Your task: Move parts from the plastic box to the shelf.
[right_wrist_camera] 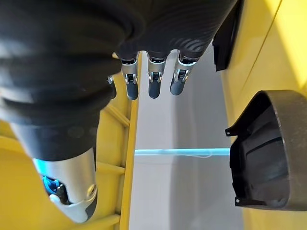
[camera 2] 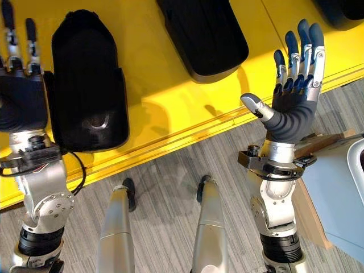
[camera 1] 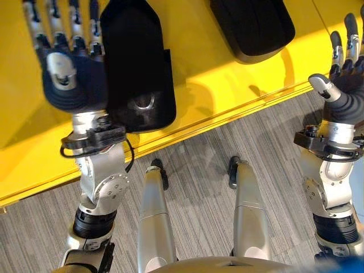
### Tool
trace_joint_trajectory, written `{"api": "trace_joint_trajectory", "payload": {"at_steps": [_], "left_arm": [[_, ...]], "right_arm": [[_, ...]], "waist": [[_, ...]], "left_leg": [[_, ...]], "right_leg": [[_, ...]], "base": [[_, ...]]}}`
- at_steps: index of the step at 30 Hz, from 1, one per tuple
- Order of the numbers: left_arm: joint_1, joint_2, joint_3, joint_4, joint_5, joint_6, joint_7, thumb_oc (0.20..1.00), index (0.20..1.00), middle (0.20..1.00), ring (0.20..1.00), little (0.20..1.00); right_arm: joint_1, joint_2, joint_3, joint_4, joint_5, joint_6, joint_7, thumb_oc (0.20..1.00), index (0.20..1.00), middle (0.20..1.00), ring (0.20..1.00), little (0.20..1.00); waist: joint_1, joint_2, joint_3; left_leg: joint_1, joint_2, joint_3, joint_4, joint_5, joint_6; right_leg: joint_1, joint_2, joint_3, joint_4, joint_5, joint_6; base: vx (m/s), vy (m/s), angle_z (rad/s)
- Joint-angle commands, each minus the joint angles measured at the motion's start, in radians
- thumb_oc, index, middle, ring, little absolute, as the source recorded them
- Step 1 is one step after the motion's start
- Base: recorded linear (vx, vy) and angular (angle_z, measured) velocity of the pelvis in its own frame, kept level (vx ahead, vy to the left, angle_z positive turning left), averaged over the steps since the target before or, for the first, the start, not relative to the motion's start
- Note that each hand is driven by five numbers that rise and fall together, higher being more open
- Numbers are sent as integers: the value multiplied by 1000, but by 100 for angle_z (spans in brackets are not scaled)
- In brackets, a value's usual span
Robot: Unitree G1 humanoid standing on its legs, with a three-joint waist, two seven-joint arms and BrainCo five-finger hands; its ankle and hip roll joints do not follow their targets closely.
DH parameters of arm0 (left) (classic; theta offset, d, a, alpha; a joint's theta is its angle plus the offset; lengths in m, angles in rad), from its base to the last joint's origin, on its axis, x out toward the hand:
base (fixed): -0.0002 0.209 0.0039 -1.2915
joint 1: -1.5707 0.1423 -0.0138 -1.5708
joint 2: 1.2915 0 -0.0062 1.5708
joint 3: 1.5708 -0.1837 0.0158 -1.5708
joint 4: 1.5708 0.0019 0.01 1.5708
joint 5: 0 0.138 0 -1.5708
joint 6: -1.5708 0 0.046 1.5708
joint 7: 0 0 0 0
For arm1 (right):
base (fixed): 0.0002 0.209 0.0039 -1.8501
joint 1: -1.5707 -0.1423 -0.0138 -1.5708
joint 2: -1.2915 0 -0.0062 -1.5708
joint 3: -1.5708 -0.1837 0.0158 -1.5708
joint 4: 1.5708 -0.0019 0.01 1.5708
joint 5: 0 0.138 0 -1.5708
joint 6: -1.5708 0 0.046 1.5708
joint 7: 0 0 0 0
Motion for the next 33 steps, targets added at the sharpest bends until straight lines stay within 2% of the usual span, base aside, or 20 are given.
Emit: {"api": "trace_joint_trajectory", "payload": {"at_steps": [1,8,10,12,14,24,28,33], "left_arm": [[-7,8,30,-87,77,-72,-15,1000,1000,1000,1000,1000],[24,10,70,-96,105,-79,-9,1000,1000,1000,1000,1000],[78,5,100,-96,130,-89,5,1000,1000,1000,1000,1000],[201,8,172,-23,161,-71,17,1000,1000,1000,1000,1000],[252,3,200,18,180,-61,27,1000,1000,1000,1000,1000],[298,5,182,75,164,-36,5,1000,1000,1000,1000,1000],[347,8,154,181,162,12,-18,1000,1000,1000,1000,1000],[359,7,137,230,174,24,-23,1000,1000,1000,1000,1000]], "right_arm": [[8,-32,-37,-106,-13,-82,22,1000,1000,1000,1000,1000],[17,-34,-45,-110,-12,-85,28,1000,1000,1000,1000,1000],[27,-35,-47,-116,-6,-93,36,1000,1000,1000,1000,1000],[45,-40,-79,-116,-15,-92,33,1000,1000,1000,1000,1000],[53,-36,-89,-115,-13,-93,32,1000,1000,1000,1000,1000],[51,-29,-88,-105,-1,-94,33,1000,1000,1000,1000,1000],[47,-26,-92,-95,4,-93,24,1000,1000,1000,1000,1000],[53,-21,-97,-92,8,-95,22,1000,1000,1000,1000,1000]], "waist": [[7,2,-53],[13,3,-51],[18,2,-46],[31,1,-36],[35,-1,-36],[37,-6,-34],[39,-9,-28],[40,-11,-28]], "left_leg": [[-23,9,-31,-53,75,11],[-25,9,-31,-52,75,11],[-23,7,-30,-54,75,13],[-25,5,-31,-50,75,15],[-27,5,-32,-48,74,17],[-30,3,-33,-47,75,19],[-31,3,-31,-50,79,20],[-34,4,-33,-46,78,21]], "right_leg": [[19,-2,-14,-35,61,-38],[18,-6,-16,-34,62,-37],[20,-8,-17,-35,62,-36],[21,-12,-18,-36,62,-36],[20,-12,-19,-34,61,-36],[24,-15,-20,-34,58,-36],[24,-13,-20,-38,63,-37],[21,-15,-20,-33,61,-37]], "base": [[0,0,0],[0,0,0],[0,0,0],[12,7,2],[13,12,6],[1,2,3],[0,0,0],[0,0,0]]}}
